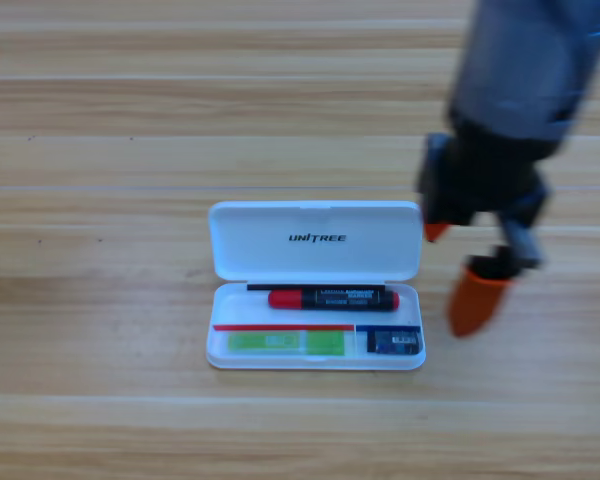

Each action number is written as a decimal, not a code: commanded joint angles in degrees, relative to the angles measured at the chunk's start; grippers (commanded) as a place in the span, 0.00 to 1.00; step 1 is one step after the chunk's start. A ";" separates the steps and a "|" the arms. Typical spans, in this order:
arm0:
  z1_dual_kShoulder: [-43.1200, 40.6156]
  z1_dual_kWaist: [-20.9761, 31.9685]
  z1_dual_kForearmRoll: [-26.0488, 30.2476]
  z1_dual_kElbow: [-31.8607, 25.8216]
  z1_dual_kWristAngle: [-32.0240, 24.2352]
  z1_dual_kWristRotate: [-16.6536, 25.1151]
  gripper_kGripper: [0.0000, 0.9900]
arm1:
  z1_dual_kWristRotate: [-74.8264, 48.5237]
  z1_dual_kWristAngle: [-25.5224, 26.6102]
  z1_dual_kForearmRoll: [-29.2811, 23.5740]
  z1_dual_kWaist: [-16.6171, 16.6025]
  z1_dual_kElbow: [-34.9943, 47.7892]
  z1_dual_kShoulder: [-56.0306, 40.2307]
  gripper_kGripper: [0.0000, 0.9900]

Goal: Clean up eraser and pencils

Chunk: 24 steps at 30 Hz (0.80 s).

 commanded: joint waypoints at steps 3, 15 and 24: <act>14.20 16.84 -17.58 0.49 -9.56 -2.92 0.98 | 2.52 9.49 -21.60 -4.39 27.08 -24.53 0.94; 34.94 20.71 -38.06 6.47 -21.51 -6.26 0.94 | 9.81 18.72 -44.54 -7.20 47.64 -41.14 0.95; 36.87 14.65 -40.96 12.53 -21.51 -3.89 0.90 | 9.72 21.01 -44.54 -7.20 49.23 -41.14 0.95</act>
